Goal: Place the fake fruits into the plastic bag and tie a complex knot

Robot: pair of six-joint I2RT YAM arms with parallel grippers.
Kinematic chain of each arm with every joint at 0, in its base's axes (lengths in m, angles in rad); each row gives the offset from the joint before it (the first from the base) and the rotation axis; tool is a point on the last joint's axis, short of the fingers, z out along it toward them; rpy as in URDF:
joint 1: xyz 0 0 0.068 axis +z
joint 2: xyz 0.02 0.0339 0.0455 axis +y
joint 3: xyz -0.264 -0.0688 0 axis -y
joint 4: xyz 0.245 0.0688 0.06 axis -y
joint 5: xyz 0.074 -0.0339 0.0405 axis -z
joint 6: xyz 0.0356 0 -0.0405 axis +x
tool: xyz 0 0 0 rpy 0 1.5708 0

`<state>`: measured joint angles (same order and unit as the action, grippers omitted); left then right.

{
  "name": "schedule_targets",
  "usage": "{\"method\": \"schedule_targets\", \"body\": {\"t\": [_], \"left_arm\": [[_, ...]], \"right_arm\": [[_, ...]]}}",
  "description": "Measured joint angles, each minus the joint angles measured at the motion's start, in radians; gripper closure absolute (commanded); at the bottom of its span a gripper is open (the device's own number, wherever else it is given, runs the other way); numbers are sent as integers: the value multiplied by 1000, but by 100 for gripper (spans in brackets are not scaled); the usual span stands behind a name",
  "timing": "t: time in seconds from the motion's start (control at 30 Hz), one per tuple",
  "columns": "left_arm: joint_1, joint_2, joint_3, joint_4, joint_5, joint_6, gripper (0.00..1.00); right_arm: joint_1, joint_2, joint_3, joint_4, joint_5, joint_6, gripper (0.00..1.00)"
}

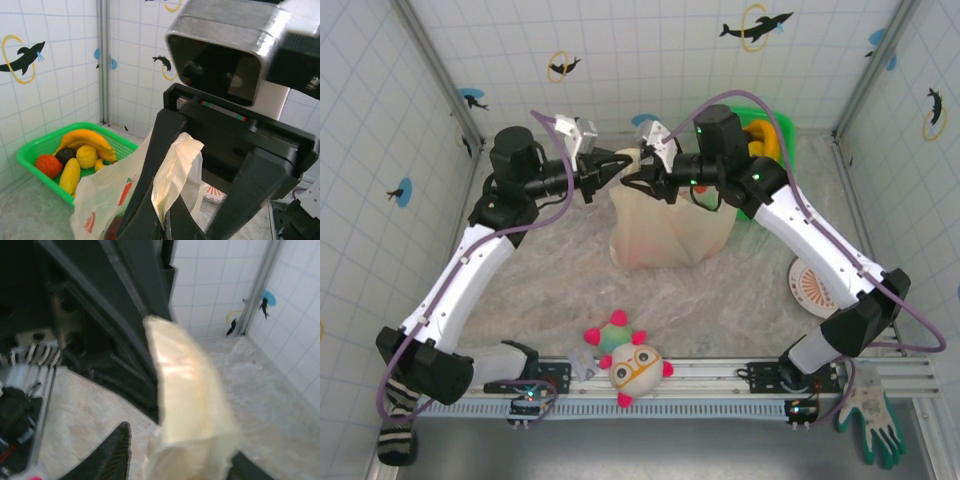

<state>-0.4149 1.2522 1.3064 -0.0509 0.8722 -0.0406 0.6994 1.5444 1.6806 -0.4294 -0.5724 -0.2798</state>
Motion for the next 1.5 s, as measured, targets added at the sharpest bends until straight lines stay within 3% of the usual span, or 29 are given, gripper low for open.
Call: {"method": "schedule_targets", "body": {"t": [0.07, 0.13, 0.17, 0.23, 0.27, 0.37, 0.63, 0.93, 1.13, 1.5], "left_arm": [[0, 0, 0, 1, 0, -1, 100], [0, 0, 0, 5, -1, -5, 96], [0, 0, 0, 7, -3, -10, 89], [0, 0, 0, 13, -10, -18, 82], [2, -3, 0, 20, -17, -22, 72], [14, -25, -4, 27, -51, -32, 57], [62, -228, -236, 88, -179, -47, 34], [59, -201, -506, 283, -193, -139, 27], [-5, -153, -486, 398, -171, -143, 25], [-96, -8, -398, 494, -127, -140, 30]], "right_arm": [[0, 0, 0, 10, 13, 12, 93], [0, 0, 0, 13, 25, 22, 98], [0, 0, 0, 14, 32, 27, 100], [1, 0, 0, 14, 46, 34, 100], [1, 0, -1, 12, 55, 38, 100], [-1, 0, -5, 11, 82, 58, 100], [-5, -3, -11, 11, 159, 151, 100], [37, -61, -24, 10, 403, 369, 100], [76, -86, -39, -2, 516, 462, 100], [79, -86, -48, 0, 523, 491, 100]]}}
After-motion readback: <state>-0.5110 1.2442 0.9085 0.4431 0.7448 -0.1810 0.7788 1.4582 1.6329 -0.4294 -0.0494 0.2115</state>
